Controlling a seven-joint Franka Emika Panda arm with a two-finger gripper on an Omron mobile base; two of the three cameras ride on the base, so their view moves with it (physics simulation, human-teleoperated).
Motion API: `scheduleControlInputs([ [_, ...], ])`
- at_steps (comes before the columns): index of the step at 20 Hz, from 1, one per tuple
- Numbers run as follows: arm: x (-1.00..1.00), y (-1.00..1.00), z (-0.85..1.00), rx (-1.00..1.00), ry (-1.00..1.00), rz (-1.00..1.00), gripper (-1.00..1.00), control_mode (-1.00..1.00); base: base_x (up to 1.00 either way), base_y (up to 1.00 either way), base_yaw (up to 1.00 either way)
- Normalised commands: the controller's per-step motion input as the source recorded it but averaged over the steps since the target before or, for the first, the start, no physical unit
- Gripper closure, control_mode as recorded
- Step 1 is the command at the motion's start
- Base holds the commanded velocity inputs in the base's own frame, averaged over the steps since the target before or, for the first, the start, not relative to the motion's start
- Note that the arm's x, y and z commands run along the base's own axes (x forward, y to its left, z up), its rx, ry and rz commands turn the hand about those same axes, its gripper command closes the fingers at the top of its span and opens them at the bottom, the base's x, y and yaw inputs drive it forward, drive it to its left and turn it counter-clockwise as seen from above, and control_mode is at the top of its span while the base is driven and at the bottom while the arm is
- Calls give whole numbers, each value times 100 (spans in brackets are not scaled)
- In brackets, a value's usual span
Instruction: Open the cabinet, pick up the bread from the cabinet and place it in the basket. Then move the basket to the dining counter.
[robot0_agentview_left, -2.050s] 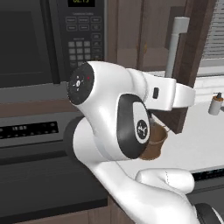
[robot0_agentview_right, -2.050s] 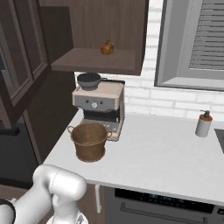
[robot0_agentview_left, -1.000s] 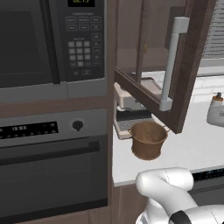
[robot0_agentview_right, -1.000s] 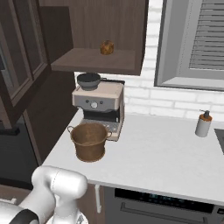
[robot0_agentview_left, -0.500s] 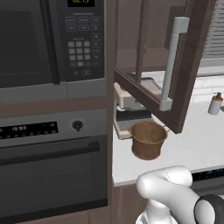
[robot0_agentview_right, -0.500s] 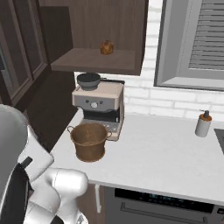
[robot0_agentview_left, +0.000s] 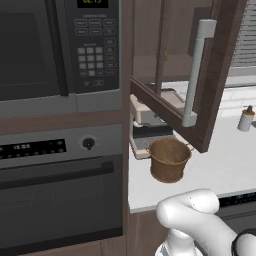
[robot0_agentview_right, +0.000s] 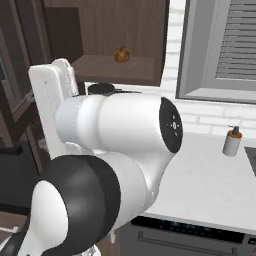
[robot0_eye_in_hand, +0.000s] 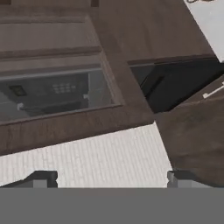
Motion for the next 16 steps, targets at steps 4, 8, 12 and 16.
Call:
scheduleControlInputs([
  [4, 49, 29, -12, 47, 24, 25, -100, -100, 0, 0, 0],
  [8, 38, 46, -9, 4, 0, 8, -100, -100, 0, 0, 0],
  [12, 69, 20, -2, 0, 0, 0, -100, -100, 0, 0, 0],
  [16, 77, 4, 0, 0, 0, 0, -100, -100, 0, 0, 0],
])
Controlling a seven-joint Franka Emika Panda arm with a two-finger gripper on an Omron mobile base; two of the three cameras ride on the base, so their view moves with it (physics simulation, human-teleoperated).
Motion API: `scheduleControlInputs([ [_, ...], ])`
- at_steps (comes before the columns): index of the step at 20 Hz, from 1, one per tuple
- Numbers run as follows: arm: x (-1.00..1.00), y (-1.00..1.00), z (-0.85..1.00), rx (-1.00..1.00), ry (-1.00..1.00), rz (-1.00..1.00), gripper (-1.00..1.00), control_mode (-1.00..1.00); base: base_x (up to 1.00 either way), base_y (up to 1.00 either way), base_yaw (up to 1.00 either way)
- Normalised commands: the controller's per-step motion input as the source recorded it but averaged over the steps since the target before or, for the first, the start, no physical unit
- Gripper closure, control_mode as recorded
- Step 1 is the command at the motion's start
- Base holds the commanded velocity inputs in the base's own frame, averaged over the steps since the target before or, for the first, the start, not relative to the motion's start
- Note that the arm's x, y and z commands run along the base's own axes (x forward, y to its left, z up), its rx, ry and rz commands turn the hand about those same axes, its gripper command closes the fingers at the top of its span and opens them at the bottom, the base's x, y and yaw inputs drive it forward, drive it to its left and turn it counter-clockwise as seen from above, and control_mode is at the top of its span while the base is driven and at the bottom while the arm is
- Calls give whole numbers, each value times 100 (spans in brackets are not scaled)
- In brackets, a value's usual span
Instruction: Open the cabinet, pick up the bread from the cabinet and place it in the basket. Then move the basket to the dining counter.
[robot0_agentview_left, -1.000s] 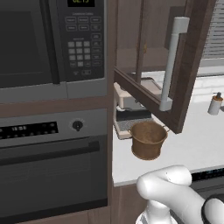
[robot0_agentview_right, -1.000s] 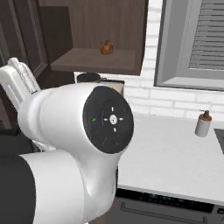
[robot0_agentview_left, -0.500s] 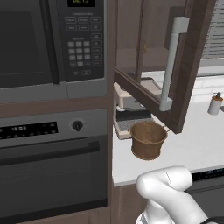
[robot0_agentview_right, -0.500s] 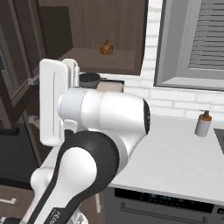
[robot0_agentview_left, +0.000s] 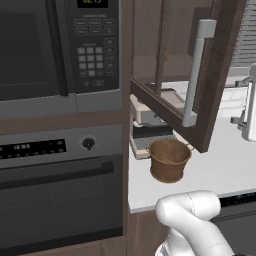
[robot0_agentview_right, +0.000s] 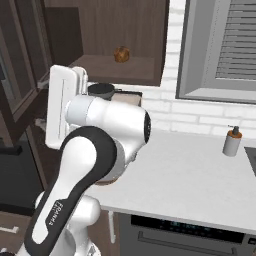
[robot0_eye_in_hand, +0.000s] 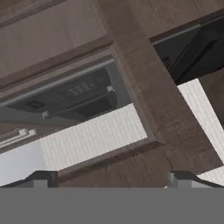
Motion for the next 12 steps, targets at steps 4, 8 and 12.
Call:
scheduleControlInputs([
  [4, 39, 32, 0, -1, 0, 0, -100, -100, 0, 0, 0],
  [8, 0, 58, 5, -13, 0, -1, -100, -100, 0, 0, 0],
  [12, 1, 78, 9, -17, 0, -7, -100, -100, 0, 0, 0],
])
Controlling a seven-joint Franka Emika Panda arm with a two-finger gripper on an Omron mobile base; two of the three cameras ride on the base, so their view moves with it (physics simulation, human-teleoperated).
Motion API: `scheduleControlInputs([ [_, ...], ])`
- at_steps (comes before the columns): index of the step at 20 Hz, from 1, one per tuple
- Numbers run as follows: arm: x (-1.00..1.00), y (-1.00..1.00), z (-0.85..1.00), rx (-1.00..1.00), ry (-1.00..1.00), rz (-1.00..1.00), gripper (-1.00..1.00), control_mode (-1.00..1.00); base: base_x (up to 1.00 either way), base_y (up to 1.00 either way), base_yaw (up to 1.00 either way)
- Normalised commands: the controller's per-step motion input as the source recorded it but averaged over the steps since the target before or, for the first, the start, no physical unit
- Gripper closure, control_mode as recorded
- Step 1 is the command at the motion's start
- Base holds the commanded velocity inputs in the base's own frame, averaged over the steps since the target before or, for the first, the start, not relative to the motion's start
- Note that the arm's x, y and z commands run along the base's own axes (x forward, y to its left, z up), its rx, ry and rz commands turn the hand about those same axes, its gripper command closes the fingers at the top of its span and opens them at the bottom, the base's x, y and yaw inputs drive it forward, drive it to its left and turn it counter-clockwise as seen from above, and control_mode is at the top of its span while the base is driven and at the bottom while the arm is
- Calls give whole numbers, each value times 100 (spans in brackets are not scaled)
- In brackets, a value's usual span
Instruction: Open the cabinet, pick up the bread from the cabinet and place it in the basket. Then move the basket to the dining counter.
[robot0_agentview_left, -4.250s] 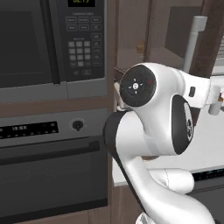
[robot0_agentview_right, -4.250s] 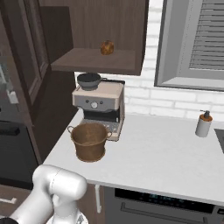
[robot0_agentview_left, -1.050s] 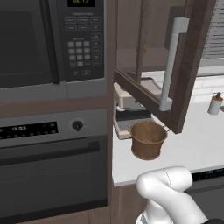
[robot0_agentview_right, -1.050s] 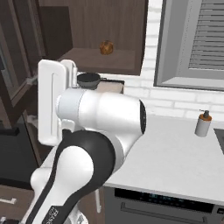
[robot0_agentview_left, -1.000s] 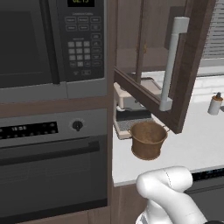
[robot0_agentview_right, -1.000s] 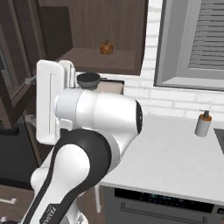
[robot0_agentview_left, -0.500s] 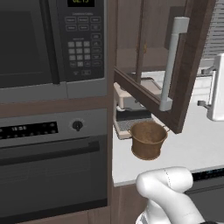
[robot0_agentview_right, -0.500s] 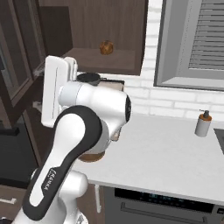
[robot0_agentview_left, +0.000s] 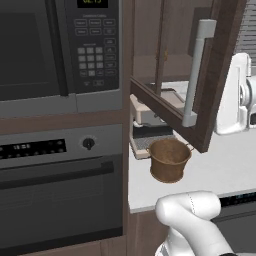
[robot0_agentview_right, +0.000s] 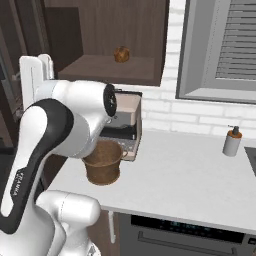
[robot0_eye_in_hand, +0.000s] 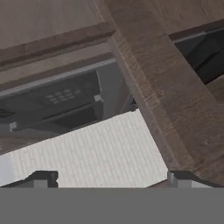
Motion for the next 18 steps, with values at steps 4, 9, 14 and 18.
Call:
scheduleControlInputs([
  [4, 12, 71, 0, -12, 0, -6, -100, -100, 0, 0, 0],
  [9, 11, 64, 0, -9, 0, -5, -100, -100, 0, 0, 0],
  [14, 10, 38, 0, -5, 0, -1, -100, -100, 0, 0, 0],
  [18, 23, 1, 0, 0, 0, 0, -100, -100, 0, 0, 0],
])
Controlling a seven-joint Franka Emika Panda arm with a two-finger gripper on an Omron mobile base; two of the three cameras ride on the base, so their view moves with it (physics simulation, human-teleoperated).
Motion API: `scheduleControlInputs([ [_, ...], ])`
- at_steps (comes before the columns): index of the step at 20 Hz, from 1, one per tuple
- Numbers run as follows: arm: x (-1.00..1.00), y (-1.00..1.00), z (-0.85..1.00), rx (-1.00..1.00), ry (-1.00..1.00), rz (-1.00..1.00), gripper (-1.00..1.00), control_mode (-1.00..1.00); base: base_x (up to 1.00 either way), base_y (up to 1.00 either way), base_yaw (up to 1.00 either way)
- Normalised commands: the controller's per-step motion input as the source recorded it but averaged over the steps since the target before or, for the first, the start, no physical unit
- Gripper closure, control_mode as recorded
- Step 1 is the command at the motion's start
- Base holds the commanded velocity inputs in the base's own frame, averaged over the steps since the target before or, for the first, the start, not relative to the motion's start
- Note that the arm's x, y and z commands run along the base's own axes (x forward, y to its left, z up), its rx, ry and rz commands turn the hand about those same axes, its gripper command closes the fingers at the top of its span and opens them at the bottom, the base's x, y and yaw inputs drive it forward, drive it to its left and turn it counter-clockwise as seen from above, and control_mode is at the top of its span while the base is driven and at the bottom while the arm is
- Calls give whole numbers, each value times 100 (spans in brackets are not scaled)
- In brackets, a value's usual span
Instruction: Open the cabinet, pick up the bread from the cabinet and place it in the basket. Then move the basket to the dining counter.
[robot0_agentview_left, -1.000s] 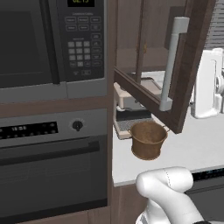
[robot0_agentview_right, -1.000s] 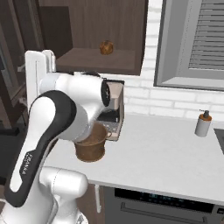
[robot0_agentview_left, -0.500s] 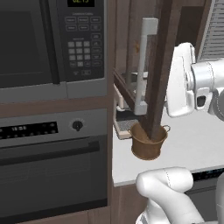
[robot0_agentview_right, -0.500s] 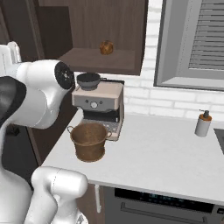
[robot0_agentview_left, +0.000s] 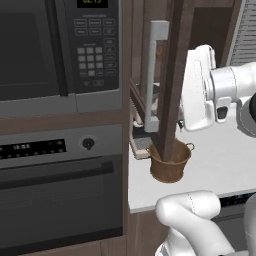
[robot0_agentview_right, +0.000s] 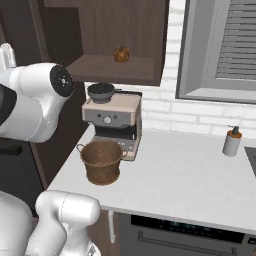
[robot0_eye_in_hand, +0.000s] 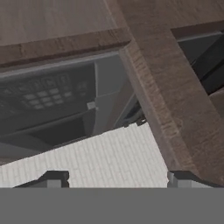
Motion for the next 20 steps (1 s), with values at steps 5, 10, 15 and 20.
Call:
scheduleControlInputs([
  [5, 33, -26, 0, 0, 0, 0, -100, -100, 0, 0, 0],
  [10, 60, -53, 0, 0, -3, 0, -100, -100, 0, 0, 0],
  [15, 51, -89, -29, -16, -28, 4, -100, -100, 0, 0, 0],
  [20, 0, -39, -49, -61, -51, 5, -100, -100, 0, 0, 0],
])
